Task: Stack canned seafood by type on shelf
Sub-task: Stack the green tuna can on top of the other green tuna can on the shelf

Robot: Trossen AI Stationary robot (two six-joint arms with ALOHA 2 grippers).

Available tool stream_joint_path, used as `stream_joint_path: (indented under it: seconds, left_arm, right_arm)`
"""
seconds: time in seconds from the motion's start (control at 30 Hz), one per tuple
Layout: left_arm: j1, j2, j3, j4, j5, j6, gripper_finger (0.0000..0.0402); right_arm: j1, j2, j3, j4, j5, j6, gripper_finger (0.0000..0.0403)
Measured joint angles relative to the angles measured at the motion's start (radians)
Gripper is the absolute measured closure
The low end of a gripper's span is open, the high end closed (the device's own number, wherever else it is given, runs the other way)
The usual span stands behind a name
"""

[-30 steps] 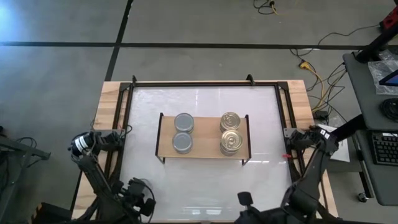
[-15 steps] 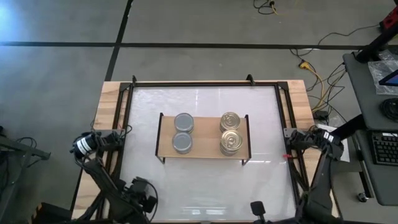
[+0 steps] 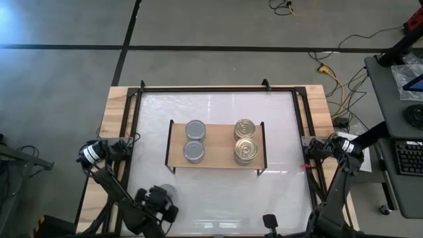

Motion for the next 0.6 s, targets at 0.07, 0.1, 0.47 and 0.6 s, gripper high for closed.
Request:
stream_joint_path:
  seconds: [0.07, 0.1, 0.47, 0.6]
  left_arm:
    - [0.0, 0.003, 0.004, 0.077, -0.088, 0.062, 0.04]
    - [0.001, 0.003, 0.005, 0.119, -0.128, 0.117, 0.04]
    - [-0.03, -0.002, 0.09, 0.127, -0.323, 0.243, 0.04]
    - [-0.028, -0.002, 0.068, 0.054, -0.32, 0.148, 0.04]
  right_arm:
    - [0.0, 0.0, -0.012, -0.001, 0.0, 0.015, 0.0344]
    - [0.0, 0.0, -0.016, -0.001, -0.001, 0.022, 0.0343]
    - [0.0, 0.0, -0.021, -0.011, -0.001, 0.041, 0.033]
    - [0.0, 0.0, -0.046, -0.01, 0.0, 0.03, 0.0325]
